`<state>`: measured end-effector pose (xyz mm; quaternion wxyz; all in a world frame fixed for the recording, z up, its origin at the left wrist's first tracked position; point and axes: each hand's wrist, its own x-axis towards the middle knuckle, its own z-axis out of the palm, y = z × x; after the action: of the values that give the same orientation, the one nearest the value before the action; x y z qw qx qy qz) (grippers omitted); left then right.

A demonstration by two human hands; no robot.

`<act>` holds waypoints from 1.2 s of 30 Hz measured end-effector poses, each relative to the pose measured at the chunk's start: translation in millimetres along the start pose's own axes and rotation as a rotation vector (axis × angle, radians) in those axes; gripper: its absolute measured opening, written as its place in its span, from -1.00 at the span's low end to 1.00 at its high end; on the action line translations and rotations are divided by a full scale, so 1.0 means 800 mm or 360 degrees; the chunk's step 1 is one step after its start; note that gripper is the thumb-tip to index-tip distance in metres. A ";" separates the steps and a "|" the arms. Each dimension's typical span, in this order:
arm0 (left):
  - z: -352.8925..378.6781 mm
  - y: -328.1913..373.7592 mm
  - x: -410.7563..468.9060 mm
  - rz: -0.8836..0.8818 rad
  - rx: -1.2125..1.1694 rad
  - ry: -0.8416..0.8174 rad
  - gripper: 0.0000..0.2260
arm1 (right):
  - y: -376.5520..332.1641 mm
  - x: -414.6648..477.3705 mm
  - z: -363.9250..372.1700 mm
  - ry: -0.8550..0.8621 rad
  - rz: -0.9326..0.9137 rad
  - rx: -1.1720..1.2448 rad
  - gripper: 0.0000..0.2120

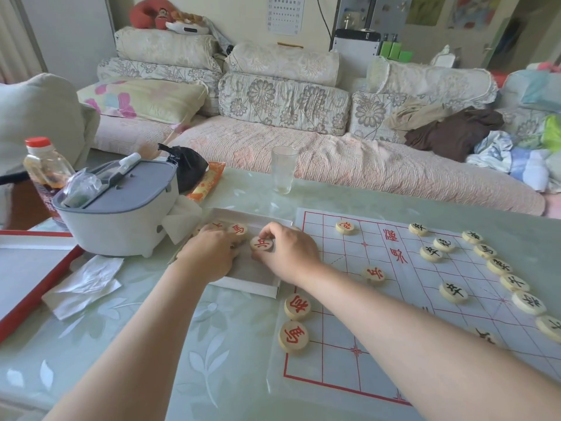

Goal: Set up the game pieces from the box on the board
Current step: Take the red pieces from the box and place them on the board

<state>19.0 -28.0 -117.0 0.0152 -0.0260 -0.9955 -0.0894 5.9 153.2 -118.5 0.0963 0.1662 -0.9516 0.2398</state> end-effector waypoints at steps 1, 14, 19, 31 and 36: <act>0.001 0.000 0.003 -0.0015 0.0049 -0.0035 -0.73 | 0.003 0.000 -0.001 0.0030 -0.0012 0.0014 -0.63; -0.001 0.044 0.020 -0.0140 0.0070 0.0216 -0.85 | 0.116 -0.001 -0.074 0.0159 0.0353 -0.0136 -0.67; -0.018 0.096 0.021 -0.0119 -0.0614 0.0278 -0.70 | 0.181 -0.004 -0.094 0.0137 0.0661 -0.0263 -0.72; -0.009 0.185 0.019 -0.0097 -0.1827 -0.0212 -0.64 | 0.200 -0.008 -0.103 0.0045 0.0682 -0.0365 -0.65; -0.003 0.218 0.002 0.0079 -0.1564 -0.0117 -0.66 | 0.175 -0.029 -0.121 0.0111 0.0529 0.0252 -0.72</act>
<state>26.9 143.1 -84.1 -0.0319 -0.0571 -0.8346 -0.5469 -13.6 322.8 -99.7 0.0750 0.0054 -0.9402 0.3321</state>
